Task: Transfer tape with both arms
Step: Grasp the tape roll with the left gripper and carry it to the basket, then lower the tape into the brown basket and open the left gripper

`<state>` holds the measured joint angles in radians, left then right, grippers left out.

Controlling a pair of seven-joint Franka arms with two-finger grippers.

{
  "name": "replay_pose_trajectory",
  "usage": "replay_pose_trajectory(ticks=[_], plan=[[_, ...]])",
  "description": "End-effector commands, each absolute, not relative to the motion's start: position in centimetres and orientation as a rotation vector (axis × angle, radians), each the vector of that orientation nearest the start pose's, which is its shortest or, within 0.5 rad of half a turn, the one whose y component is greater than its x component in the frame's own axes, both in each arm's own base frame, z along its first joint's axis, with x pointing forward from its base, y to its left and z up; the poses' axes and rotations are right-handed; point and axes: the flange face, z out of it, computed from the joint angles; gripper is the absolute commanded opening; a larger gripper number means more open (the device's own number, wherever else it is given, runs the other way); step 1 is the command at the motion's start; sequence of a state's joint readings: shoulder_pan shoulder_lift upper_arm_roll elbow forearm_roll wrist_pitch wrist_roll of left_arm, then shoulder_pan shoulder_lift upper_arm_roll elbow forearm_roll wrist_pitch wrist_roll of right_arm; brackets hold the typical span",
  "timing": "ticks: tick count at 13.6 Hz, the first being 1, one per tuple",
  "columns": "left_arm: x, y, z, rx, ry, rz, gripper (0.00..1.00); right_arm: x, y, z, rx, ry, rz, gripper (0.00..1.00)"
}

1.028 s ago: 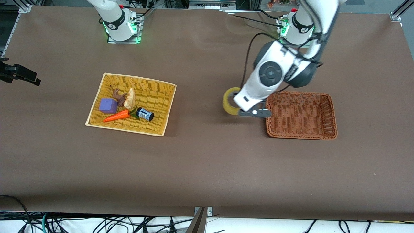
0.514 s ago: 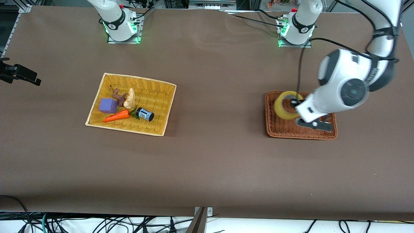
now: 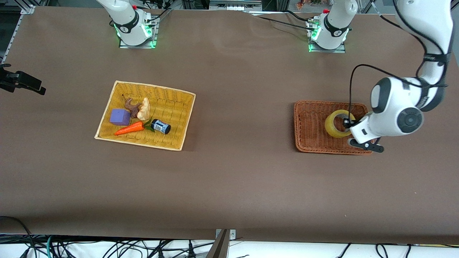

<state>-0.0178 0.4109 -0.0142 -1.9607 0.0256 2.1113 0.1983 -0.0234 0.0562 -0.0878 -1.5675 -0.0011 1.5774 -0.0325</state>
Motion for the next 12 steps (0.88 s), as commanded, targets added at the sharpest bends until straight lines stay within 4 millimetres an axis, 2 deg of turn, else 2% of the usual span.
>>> replay_pose_trajectory(ticks=[1, 2, 3, 4, 5, 7, 9, 12], plan=[[58.3, -2.0, 22.0, -3.079, 0.429, 0.352, 0.04, 56.4, -6.2, 59.7, -3.136, 0.111, 0.081, 1.0], [58.4, -2.0, 21.1, -3.08, 0.431, 0.343, 0.21, 56.4, -6.2, 59.7, -3.136, 0.111, 0.081, 1.0], [58.5, -2.1, 21.1, -3.08, 0.43, 0.34, 0.95, 56.5, -6.1, 59.8, -3.136, 0.108, 0.079, 1.0], [58.6, -2.1, 21.9, -3.08, 0.432, 0.34, 1.0, 56.4, -6.2, 59.7, -3.136, 0.111, 0.081, 1.0], [58.7, -2.2, 23.1, -3.078, 0.437, 0.342, 1.0, 56.4, -6.2, 59.7, -3.136, 0.111, 0.081, 1.0], [59.1, -2.6, 27.6, -3.077, 0.442, 0.321, 1.0, 56.4, -6.2, 59.8, -3.136, 0.111, 0.079, 1.0], [58.9, -5.0, 34.1, -3.078, 0.476, 0.29, 1.0, 56.4, -6.3, 59.8, -3.136, 0.113, 0.079, 1.0], [58.0, -6.5, 44.9, -3.075, 0.5, 0.178, 1.0, 56.4, -6.2, 59.8, -3.136, 0.111, 0.079, 1.0]])
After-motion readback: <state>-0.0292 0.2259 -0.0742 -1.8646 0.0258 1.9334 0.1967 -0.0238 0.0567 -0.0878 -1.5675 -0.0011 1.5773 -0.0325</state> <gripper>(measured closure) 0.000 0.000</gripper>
